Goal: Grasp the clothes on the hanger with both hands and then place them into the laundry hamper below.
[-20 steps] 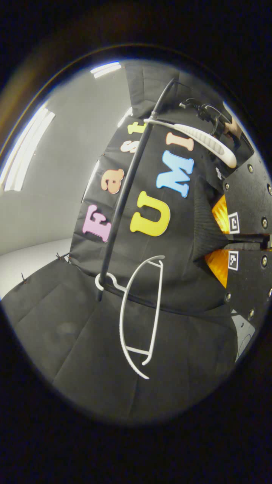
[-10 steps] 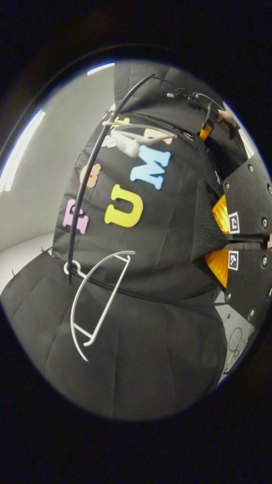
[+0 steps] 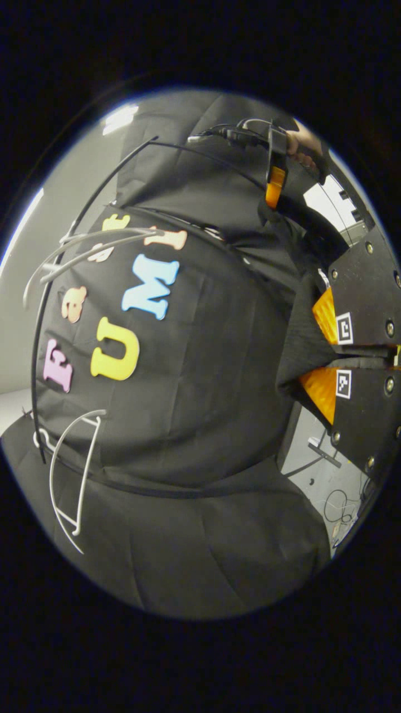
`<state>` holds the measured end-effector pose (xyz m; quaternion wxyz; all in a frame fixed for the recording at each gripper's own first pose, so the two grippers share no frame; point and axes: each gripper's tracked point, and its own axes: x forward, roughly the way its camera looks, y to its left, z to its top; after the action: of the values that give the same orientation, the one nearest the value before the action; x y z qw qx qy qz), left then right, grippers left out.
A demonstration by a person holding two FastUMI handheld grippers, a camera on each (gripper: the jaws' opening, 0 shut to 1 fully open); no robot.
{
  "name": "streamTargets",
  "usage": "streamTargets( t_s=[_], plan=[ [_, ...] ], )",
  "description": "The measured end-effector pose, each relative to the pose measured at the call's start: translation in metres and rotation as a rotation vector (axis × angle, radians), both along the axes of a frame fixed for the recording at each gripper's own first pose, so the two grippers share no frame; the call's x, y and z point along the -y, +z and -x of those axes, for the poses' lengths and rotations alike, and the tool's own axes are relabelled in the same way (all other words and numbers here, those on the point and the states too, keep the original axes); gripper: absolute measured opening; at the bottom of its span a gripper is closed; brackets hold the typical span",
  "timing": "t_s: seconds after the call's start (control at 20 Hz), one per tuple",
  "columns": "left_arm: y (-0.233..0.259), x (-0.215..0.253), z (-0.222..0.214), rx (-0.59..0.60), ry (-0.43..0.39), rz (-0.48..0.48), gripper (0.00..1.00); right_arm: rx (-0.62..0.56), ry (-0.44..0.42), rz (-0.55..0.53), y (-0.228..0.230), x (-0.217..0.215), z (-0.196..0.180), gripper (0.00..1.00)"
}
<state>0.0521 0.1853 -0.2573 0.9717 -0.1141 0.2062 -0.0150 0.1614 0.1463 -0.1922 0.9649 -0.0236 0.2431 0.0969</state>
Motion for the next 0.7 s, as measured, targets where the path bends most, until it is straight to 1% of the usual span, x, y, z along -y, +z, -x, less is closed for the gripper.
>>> streamTargets(
  t_s=[0.05,0.1,0.25,0.35,0.4,0.45,0.5,0.55,0.6,0.7],
  plan=[
    [-0.010,0.009,0.001,-0.019,-0.020,-0.015,0.00,-0.038,-0.008,-0.014,-0.009,-0.001,0.006,0.01],
    [-0.019,0.019,0.001,-0.031,-0.042,-0.020,0.01,-0.077,-0.010,-0.021,-0.020,-0.004,0.012,0.02],
    [-0.058,0.046,-0.012,-0.094,-0.085,-0.047,0.01,-0.168,-0.006,-0.023,-0.061,-0.014,0.019,0.02],
    [-0.086,0.053,-0.013,-0.153,-0.092,-0.075,0.00,-0.232,0.000,-0.025,-0.088,-0.022,0.021,0.02],
    [-0.102,0.055,-0.014,-0.189,-0.092,-0.089,0.02,-0.263,-0.002,-0.024,-0.103,-0.025,0.024,0.02],
    [-0.115,0.059,-0.015,-0.219,-0.095,-0.098,0.00,-0.298,-0.005,-0.027,-0.119,-0.027,0.026,0.02],
    [-0.127,0.063,-0.016,-0.241,-0.099,-0.105,0.02,-0.328,-0.009,-0.028,-0.133,-0.028,0.030,0.02],
    [-0.140,0.067,-0.017,-0.262,-0.104,-0.112,0.02,-0.353,-0.013,-0.026,-0.142,-0.025,0.030,0.02],
    [-0.152,0.070,-0.017,-0.283,-0.108,-0.119,0.02,-0.374,-0.014,-0.020,-0.153,-0.025,0.033,0.00],
    [-0.176,0.072,-0.018,-0.308,-0.115,-0.133,0.01,-0.402,-0.008,-0.011,-0.174,-0.027,0.036,0.02]
  ],
)
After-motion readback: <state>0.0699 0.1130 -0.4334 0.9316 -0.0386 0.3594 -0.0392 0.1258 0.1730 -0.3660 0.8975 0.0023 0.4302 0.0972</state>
